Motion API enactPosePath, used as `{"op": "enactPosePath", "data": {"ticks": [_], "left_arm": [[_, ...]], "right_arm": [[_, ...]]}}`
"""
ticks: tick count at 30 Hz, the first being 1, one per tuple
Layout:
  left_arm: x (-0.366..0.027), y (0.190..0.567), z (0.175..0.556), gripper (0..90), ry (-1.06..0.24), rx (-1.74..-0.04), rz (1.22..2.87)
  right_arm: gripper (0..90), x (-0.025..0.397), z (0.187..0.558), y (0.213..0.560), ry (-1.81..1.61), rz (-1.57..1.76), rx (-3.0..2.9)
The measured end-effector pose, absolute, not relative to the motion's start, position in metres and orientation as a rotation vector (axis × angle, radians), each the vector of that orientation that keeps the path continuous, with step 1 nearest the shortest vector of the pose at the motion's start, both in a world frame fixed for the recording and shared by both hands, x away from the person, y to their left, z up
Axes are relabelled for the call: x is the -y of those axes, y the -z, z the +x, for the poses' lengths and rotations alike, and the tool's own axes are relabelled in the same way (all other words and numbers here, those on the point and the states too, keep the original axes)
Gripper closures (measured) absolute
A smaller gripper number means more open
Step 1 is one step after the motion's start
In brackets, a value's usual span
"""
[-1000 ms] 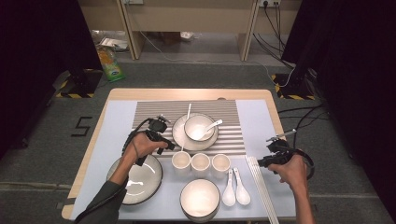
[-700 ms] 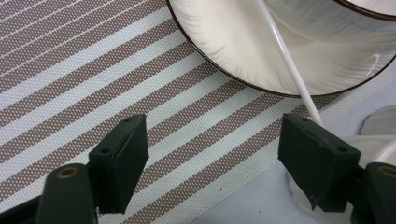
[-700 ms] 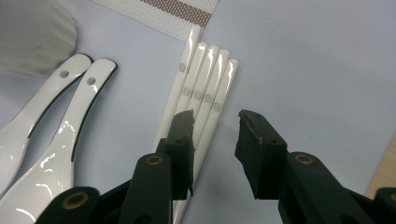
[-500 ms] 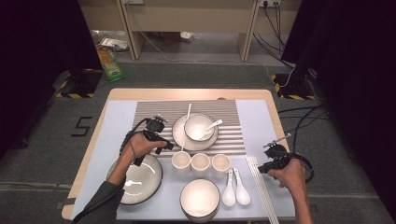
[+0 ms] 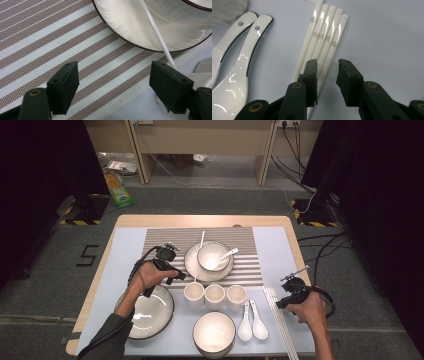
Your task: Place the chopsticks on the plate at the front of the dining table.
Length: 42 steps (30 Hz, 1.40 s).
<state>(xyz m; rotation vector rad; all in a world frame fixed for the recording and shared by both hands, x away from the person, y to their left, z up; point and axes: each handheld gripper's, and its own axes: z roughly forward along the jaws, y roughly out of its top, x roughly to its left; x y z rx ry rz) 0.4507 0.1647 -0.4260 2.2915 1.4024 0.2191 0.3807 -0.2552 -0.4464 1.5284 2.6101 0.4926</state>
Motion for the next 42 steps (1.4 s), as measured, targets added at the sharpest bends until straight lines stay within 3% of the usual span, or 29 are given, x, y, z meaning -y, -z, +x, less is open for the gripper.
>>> {"op": "enactPosePath", "data": {"ticks": [26, 42], "left_arm": [[-0.164, 0.429, 0.451, 24.0, -0.215, -1.406, 2.29], [-0.167, 0.43, 0.45, 24.7, -0.213, -1.404, 2.288]], "right_arm": [[80.4, 0.253, 0.383, 0.446, -0.327, 1.532, -2.652], [77.6, 0.241, 0.387, 0.446, -0.197, 1.577, -2.616]]}}
